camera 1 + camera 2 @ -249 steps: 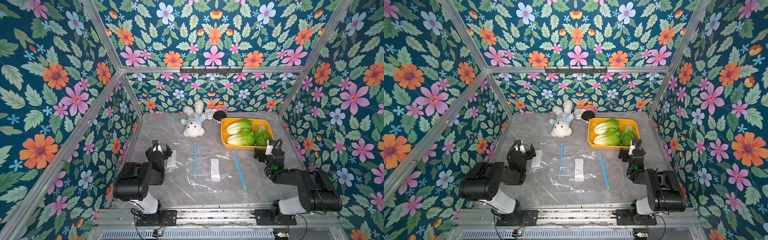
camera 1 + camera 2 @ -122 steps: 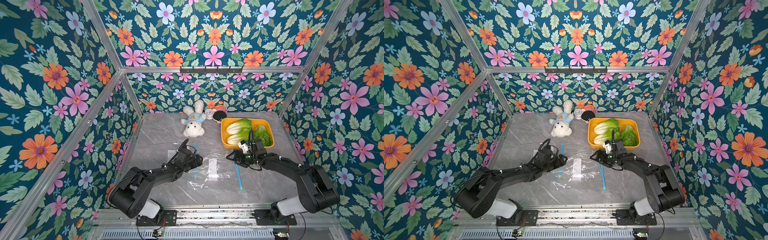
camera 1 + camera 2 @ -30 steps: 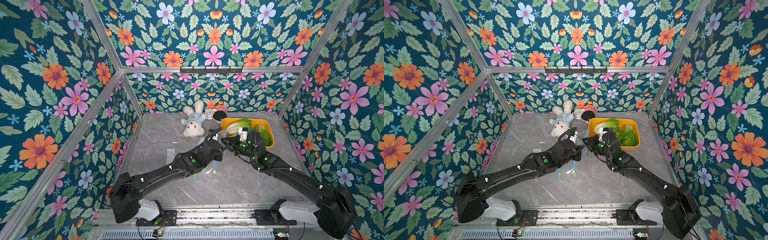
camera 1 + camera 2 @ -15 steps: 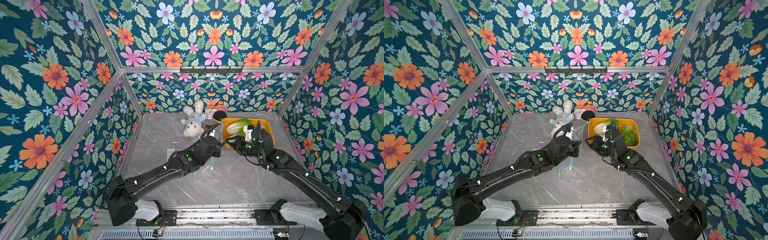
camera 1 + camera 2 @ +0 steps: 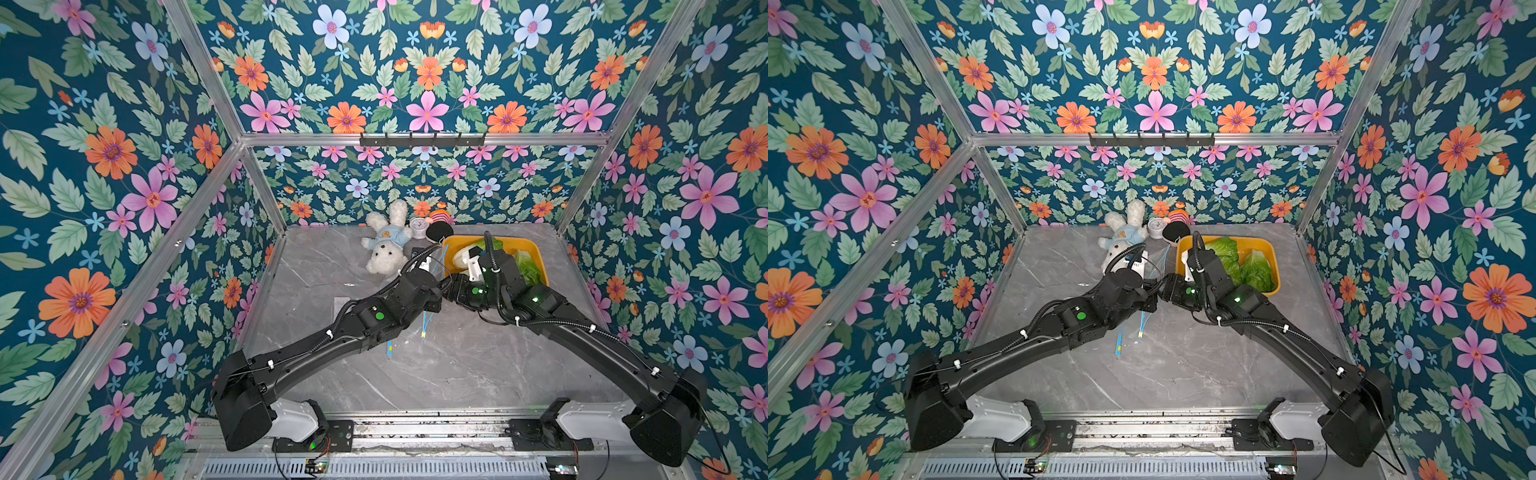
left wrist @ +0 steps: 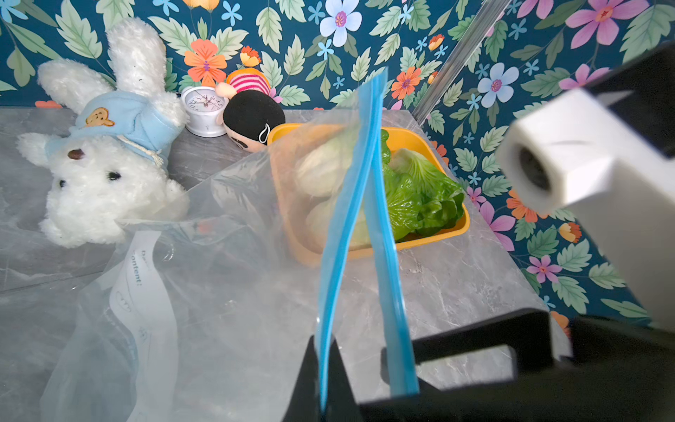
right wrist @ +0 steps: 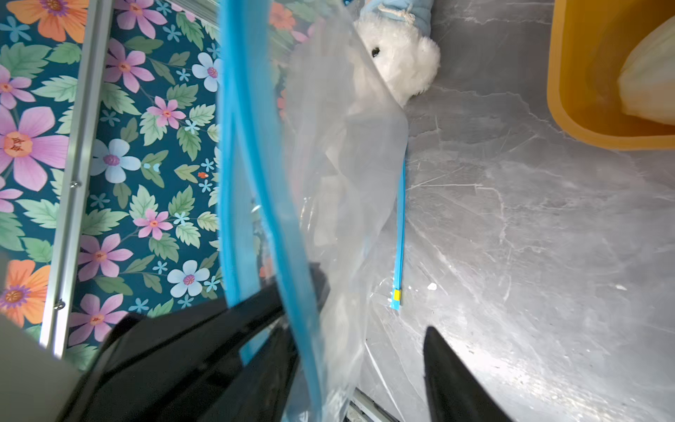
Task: Put the chinese cabbages into a zipper bag and zip it
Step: Open the zipper of the food storage bag at the center of the board.
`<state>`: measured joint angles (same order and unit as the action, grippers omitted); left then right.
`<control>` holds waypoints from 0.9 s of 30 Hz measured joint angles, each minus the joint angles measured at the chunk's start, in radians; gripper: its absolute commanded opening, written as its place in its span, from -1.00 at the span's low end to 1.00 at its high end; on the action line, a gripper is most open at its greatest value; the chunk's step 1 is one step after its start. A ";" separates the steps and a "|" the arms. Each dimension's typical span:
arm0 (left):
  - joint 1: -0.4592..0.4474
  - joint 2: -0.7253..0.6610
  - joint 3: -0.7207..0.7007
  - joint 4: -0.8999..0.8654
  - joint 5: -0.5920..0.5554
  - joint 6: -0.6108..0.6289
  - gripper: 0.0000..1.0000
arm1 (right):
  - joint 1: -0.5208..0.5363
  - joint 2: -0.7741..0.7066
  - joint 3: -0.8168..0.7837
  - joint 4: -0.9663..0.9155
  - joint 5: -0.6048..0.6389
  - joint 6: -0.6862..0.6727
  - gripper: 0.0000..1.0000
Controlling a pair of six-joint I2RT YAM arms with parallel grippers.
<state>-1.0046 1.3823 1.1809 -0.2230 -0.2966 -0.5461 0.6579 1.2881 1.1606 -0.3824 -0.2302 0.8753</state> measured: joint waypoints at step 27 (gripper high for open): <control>0.130 0.060 0.336 -0.410 -0.253 0.234 -1.00 | 0.065 0.214 0.029 0.221 0.024 -0.053 -0.83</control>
<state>-0.8749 1.4418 1.5169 -0.6327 -0.5495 -0.3122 0.7227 1.5021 1.1900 -0.1616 -0.2062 0.8227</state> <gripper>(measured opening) 0.049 0.084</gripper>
